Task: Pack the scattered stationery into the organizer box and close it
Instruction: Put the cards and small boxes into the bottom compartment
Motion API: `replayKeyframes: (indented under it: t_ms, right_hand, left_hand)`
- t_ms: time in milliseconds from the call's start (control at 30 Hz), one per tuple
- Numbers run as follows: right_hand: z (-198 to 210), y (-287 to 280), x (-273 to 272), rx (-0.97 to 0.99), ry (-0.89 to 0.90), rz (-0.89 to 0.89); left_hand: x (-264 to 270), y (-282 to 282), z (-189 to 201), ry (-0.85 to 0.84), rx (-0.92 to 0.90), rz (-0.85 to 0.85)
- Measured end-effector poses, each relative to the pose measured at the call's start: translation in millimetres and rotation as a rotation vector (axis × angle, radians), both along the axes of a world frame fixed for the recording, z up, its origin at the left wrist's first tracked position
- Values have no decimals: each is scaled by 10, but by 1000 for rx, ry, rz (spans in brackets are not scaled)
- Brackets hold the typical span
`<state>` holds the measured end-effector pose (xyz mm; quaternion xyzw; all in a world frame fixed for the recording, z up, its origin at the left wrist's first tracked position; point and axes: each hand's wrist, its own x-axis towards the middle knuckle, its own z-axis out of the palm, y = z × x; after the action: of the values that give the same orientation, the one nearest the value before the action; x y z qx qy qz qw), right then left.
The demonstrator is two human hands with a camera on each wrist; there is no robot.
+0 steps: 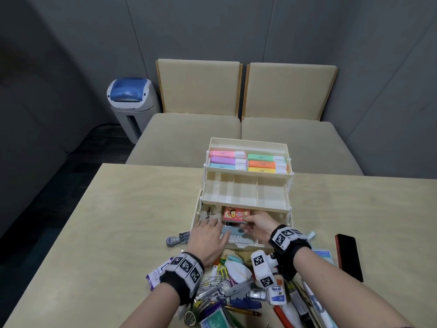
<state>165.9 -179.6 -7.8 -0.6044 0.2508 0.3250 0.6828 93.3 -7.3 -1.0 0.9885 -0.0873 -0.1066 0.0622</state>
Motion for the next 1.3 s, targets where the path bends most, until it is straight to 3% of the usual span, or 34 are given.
replayKeyframes:
  t_ms: [100, 233, 500, 800, 967, 1167, 1300]
  right_hand:
    - [63, 157, 20, 29, 6, 115]
    - [67, 473, 11, 16, 3, 81]
    - [46, 620, -42, -206, -138, 148]
    - [302, 136, -447, -483, -589, 407]
    - [396, -327, -708, -517, -742, 317]
    - [453, -966, -874, -470, -628, 29]
    - [268, -1169, -1089, -589, -585, 192]
  left_hand:
    - [-168, 226, 130, -155, -114, 89]
    - [-372, 532, 118, -318, -217, 195]
    - [-402, 601, 7, -210, -290, 350]
    - [-355, 300, -47, -177, -312, 364]
    - [-422, 116, 84, -161, -281, 391]
    - [-584, 321, -87, -215, -472, 433]
    - [-886, 465, -212, -175, -563, 494]
